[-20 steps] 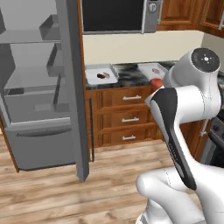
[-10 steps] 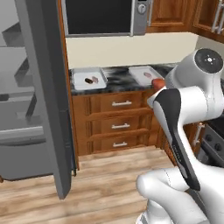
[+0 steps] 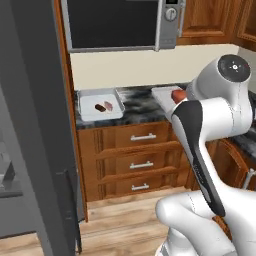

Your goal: Place one sweet potato and one steak in each tupperware on the nearby counter, to pack two identical lunches.

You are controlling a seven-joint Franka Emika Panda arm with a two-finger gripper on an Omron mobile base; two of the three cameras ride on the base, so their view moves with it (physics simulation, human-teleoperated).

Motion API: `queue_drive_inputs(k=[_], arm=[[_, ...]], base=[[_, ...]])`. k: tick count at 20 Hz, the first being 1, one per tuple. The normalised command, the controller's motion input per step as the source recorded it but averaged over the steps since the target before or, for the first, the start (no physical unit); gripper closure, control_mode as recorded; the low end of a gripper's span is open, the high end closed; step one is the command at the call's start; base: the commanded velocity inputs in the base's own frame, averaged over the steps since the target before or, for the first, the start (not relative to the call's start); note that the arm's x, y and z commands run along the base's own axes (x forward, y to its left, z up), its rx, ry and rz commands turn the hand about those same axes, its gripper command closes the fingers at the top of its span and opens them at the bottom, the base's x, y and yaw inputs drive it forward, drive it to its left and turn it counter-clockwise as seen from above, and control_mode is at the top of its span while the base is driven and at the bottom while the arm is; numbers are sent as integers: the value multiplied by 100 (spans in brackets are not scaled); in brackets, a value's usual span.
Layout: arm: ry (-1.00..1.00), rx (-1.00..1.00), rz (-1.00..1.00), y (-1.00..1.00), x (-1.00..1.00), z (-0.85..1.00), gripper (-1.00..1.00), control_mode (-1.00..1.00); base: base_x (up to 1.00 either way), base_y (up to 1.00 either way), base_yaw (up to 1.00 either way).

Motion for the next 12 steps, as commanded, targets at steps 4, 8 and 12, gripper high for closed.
queue_drive_inputs(k=[4,8,12], arm=[[0,0,0,0,0,0,100,100],[0,0,0,0,0,0,100,100],[0,0,0,0,0,0,100,100]], base=[[65,-50,-2],[67,-38,-2],[71,-30,-2]])
